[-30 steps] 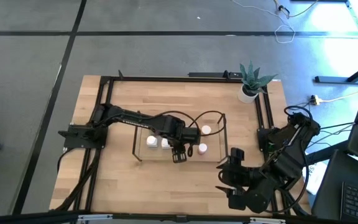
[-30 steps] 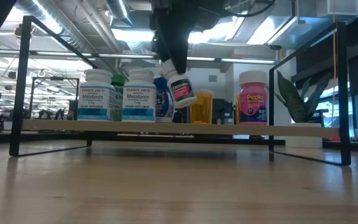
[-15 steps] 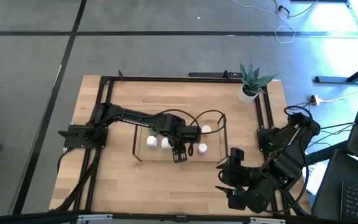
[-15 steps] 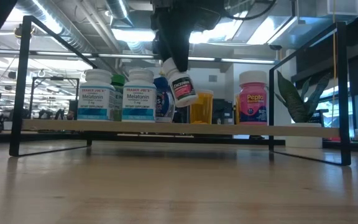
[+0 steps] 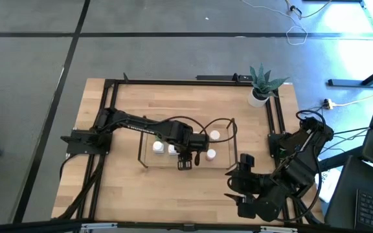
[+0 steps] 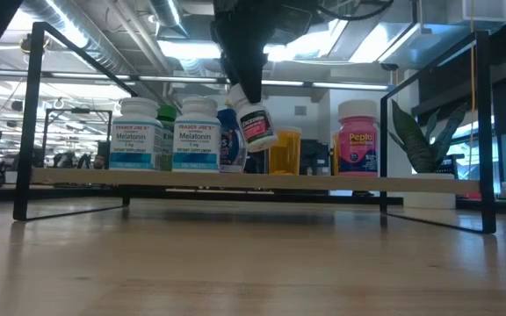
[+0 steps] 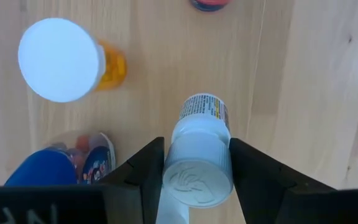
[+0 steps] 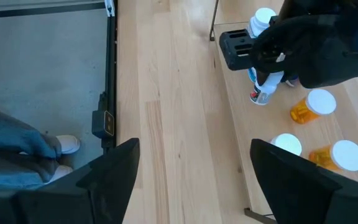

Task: Pick and place medicine bottles onto shelf by color
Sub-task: Put the small white pill bottle on the shelf

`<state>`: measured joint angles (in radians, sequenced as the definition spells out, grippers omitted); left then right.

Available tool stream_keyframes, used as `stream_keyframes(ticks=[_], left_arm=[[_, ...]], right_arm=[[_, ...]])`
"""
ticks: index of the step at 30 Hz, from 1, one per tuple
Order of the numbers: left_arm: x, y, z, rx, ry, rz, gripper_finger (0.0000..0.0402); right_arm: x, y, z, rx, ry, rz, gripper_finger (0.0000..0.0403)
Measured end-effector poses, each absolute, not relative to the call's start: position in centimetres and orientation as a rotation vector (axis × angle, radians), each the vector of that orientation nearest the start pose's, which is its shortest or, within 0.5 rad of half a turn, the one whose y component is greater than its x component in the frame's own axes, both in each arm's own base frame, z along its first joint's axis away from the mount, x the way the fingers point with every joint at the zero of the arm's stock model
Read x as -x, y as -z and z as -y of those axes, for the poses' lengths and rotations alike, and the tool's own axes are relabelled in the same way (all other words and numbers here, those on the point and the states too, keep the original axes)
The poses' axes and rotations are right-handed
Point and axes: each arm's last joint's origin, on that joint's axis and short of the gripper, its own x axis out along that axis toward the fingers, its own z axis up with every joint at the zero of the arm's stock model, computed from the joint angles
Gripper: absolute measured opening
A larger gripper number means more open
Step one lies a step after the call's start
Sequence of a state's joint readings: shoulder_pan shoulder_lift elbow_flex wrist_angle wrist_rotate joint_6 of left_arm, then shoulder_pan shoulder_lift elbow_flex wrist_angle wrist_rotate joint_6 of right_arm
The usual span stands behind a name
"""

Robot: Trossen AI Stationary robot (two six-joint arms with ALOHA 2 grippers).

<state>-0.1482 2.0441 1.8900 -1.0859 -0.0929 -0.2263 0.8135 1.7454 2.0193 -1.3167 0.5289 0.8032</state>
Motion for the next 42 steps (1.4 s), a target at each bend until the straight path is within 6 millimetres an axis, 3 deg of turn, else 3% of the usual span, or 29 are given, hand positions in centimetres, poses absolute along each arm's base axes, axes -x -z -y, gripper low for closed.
stream_keyframes(ticks=[17, 25, 42], left_arm=[[-41.9, -26.1, 6.0, -0.005, -0.105, -1.227, 0.0156], [-42.8, -24.3, 6.3, 0.014, -0.074, -1.259, 0.0156], [-42.7, -24.4, 6.3, 0.010, -0.082, -1.259, 0.0156]], right_arm=[[-23.9, -40.7, -23.1, -0.104, 0.081, -0.839, 0.0307], [-24.0, -40.8, -23.2, -0.113, 0.076, -0.830, 0.0307], [-24.0, -40.9, -23.3, -0.123, 0.072, -0.821, 0.0307]])
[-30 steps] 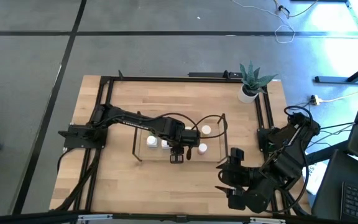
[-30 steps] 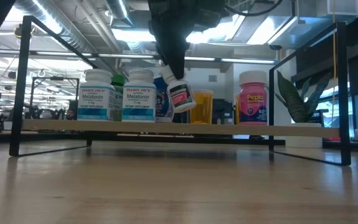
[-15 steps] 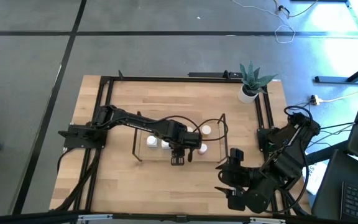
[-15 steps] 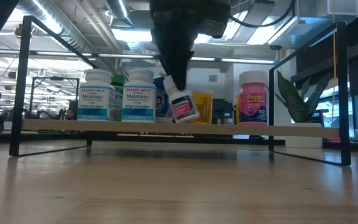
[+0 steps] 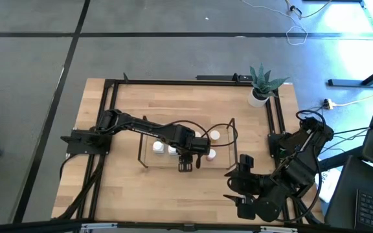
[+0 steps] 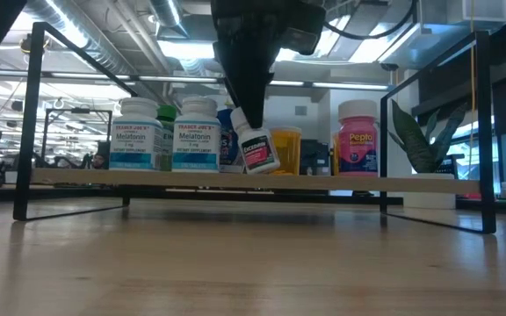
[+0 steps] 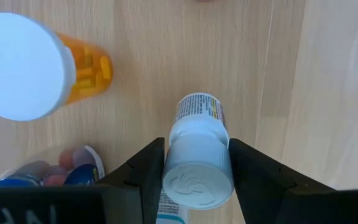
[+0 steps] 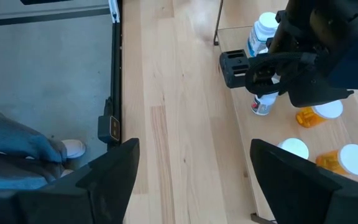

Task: Pick and place medicine bottles onto shelf by color
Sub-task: Put the small white pill bottle on the shelf

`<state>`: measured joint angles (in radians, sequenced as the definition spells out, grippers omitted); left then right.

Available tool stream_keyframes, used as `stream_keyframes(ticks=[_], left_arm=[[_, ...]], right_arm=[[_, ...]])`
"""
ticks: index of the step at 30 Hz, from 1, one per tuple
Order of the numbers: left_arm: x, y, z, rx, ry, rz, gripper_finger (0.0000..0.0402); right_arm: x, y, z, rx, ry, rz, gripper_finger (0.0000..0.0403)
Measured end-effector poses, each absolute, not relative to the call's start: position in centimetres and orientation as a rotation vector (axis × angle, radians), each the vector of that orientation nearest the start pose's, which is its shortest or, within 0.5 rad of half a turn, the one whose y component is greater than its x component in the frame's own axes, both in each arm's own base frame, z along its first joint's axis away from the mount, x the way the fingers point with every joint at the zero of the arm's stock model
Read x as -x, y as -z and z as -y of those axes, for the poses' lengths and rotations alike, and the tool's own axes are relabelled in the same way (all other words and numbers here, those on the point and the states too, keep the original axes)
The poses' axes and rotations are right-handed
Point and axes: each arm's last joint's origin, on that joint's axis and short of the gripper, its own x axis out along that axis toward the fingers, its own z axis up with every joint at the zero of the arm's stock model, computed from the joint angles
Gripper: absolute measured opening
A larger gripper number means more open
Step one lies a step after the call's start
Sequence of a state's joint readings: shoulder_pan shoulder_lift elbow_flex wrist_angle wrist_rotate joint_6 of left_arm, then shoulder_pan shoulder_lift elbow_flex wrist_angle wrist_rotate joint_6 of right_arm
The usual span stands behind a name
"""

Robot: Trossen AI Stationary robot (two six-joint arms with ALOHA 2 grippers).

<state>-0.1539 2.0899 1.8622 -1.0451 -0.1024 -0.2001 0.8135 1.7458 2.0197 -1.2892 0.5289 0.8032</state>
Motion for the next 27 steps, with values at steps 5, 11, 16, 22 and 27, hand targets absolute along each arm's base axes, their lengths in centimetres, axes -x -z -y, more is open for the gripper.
stream_keyframes(ticks=[5, 11, 16, 22, 27], left_arm=[[-42.71, -24.36, 6.33, 0.010, -0.081, -1.257, 0.0156], [-42.71, -24.36, 6.33, -0.005, -0.070, -1.257, 0.0156], [-42.70, -24.37, 6.47, -0.014, -0.062, -1.256, 0.0157], [-42.68, -24.37, 6.48, -0.028, -0.070, -1.256, 0.0173], [-42.69, -24.37, 6.44, -0.048, -0.058, -1.257, 0.0191]], right_arm=[[-24.04, -40.87, -23.31, -0.123, 0.072, -0.821, 0.0307], [-24.04, -40.87, -23.30, -0.123, 0.072, -0.821, 0.0307], [-24.04, -40.87, -23.30, -0.123, 0.072, -0.821, 0.0307], [-24.04, -40.87, -23.30, -0.123, 0.072, -0.822, 0.0307], [-24.03, -40.87, -23.31, -0.123, 0.071, -0.822, 0.0307]])
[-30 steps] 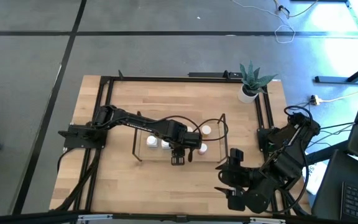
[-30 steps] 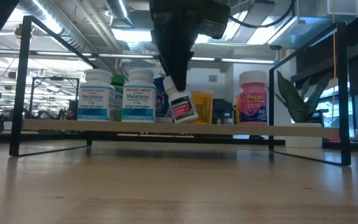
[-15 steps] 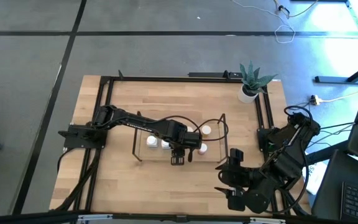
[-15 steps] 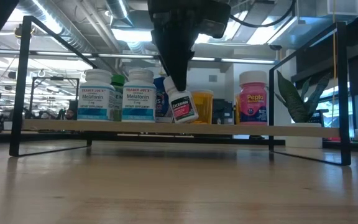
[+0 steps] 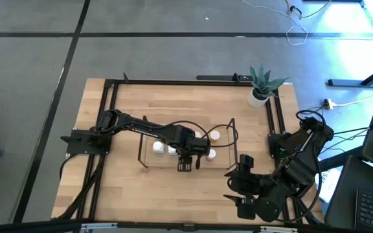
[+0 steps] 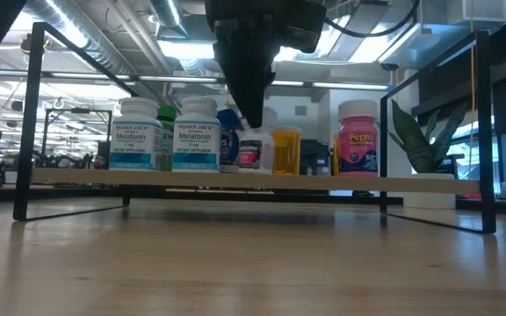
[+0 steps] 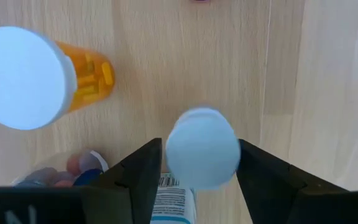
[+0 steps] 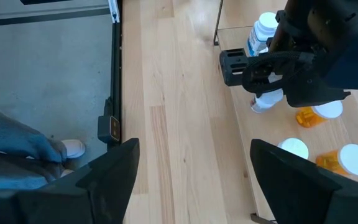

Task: Pick and place medicine bottles onto shelf by color
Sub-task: Put the small white pill bottle on the shelf, then return to Home Position

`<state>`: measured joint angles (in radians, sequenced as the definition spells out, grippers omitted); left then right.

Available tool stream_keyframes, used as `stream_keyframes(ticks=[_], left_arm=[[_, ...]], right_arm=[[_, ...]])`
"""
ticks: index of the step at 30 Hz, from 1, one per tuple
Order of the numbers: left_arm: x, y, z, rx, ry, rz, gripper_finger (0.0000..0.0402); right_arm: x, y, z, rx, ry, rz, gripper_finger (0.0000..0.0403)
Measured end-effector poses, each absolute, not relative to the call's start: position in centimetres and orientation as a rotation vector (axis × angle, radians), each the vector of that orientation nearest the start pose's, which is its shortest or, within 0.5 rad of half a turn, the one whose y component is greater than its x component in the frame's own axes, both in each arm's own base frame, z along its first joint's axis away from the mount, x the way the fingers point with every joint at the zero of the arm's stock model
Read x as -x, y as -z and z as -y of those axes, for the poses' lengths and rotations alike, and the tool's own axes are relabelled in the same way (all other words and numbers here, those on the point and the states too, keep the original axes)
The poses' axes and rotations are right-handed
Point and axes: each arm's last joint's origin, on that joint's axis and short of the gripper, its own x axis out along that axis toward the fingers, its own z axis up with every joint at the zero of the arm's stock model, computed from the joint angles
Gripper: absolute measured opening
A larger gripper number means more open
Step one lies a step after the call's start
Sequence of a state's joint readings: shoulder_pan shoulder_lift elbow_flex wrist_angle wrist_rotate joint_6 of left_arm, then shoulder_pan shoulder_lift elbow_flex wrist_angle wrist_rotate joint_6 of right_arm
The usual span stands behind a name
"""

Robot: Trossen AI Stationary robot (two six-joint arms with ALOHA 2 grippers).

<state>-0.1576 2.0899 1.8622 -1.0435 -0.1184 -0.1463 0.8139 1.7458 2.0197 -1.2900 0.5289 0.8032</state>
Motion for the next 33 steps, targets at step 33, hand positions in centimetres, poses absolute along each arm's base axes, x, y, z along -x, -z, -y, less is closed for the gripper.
stream_keyframes(ticks=[33], left_arm=[[-39.6, -32.8, 9.6, -0.124, -0.224, -1.165, 0.0195]], right_arm=[[-24.1, -40.9, -23.4, -0.133, 0.066, -0.812, 0.0307]])
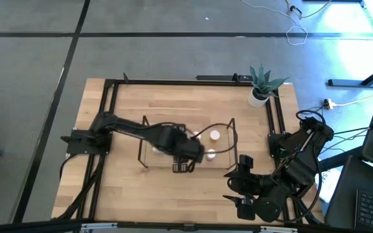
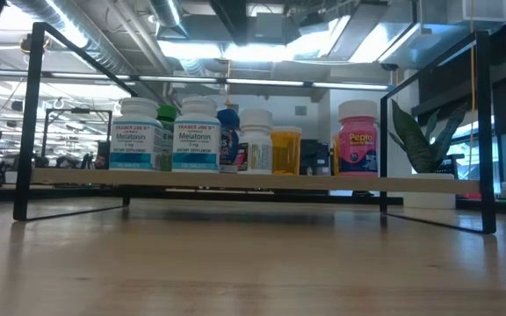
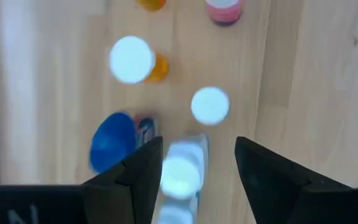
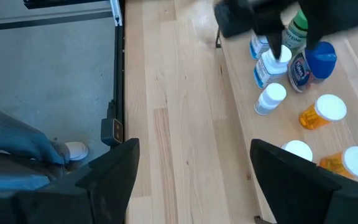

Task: Pick and place medicine bottles onto shelf by color
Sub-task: Return to Home Position

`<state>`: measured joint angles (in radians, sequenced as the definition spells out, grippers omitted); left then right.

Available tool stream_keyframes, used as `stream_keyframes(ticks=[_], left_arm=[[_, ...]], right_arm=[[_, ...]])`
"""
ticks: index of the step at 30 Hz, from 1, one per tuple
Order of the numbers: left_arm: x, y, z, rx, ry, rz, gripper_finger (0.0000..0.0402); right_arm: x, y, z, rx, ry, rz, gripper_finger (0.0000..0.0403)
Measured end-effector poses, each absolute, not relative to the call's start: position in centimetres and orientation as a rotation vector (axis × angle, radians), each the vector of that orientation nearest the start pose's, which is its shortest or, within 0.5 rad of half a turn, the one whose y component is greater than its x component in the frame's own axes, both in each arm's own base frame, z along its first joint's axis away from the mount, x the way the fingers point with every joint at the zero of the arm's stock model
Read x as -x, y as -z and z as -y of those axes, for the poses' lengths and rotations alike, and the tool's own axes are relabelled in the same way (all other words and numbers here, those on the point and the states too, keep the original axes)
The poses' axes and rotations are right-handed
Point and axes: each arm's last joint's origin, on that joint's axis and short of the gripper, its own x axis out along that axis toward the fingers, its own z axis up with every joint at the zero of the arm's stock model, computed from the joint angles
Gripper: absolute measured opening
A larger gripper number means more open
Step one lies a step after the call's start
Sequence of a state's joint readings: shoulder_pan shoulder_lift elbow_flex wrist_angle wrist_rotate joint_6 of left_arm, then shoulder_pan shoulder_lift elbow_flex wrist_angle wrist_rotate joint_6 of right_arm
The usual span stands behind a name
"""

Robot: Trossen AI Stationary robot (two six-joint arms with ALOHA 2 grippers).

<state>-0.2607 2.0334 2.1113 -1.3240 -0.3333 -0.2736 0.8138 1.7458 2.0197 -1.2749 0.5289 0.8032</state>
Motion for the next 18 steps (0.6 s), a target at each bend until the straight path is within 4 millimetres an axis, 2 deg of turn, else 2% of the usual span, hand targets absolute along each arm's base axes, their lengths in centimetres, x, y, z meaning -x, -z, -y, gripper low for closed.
stream_keyframes(ticks=[6, 12, 15, 18], left_arm=[[-35.0, -36.3, 12.3, -0.150, -0.342, -1.104, 0.0195], [-30.4, -39.0, 14.6, -0.144, -0.507, -0.947, 0.0195], [-28.1, -40.0, 15.6, -0.146, -0.472, -0.894, 0.0195], [-25.8, -40.9, 15.8, -0.135, -0.437, -0.871, 0.0195]], right_arm=[[-24.1, -40.9, -23.4, -0.133, 0.066, -0.812, 0.0307], [-24.1, -40.9, -23.4, -0.133, 0.066, -0.812, 0.0307], [-24.1, -40.9, -23.4, -0.134, 0.066, -0.811, 0.0307], [-24.1, -40.9, -23.4, -0.134, 0.066, -0.811, 0.0307]])
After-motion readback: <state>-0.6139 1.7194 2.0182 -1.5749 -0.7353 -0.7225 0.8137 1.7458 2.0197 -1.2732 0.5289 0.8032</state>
